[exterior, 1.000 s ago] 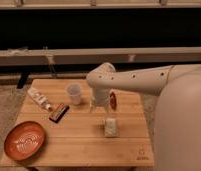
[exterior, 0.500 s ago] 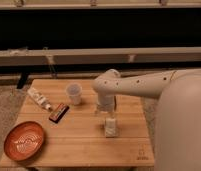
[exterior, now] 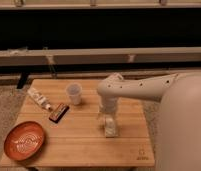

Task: Place the pepper in the ceramic bowl

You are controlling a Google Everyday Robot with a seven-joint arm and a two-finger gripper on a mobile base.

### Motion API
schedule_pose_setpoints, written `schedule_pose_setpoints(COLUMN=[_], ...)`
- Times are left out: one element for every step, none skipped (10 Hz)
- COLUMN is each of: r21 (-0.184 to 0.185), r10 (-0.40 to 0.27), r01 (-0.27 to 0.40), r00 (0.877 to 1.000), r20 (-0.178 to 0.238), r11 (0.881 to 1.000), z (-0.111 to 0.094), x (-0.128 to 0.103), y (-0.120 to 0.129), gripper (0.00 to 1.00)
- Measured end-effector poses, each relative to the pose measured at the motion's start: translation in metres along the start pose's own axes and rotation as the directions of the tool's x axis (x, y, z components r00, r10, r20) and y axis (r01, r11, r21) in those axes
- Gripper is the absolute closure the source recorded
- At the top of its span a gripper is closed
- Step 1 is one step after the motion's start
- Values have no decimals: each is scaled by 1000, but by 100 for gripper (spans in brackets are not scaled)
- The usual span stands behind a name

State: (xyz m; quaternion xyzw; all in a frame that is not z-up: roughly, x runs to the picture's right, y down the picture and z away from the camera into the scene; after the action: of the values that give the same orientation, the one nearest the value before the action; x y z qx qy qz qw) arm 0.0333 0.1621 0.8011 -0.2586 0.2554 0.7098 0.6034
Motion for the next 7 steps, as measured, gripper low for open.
schedule_pose_setpoints(r21=[2, 1, -1, 5, 13, 19, 28], r10=[5, 6, -2, -4, -4, -7, -14], r01=[-5, -6, 2, 4, 4, 7, 13], r00=[1000, 1000, 1000, 1000, 1000, 1000, 1000], r20=[-1, 4, 6, 7, 10, 15, 20], r11=[1000, 1000, 1000, 1000, 1000, 1000, 1000], z=[5, 6, 2, -2, -7, -10, -14], x=[0, -3, -10, -20, -34, -45, -56], y=[-4, -5, -3, -7, -14, -16, -17], gripper=[35, 35, 35, 35, 35, 35, 35])
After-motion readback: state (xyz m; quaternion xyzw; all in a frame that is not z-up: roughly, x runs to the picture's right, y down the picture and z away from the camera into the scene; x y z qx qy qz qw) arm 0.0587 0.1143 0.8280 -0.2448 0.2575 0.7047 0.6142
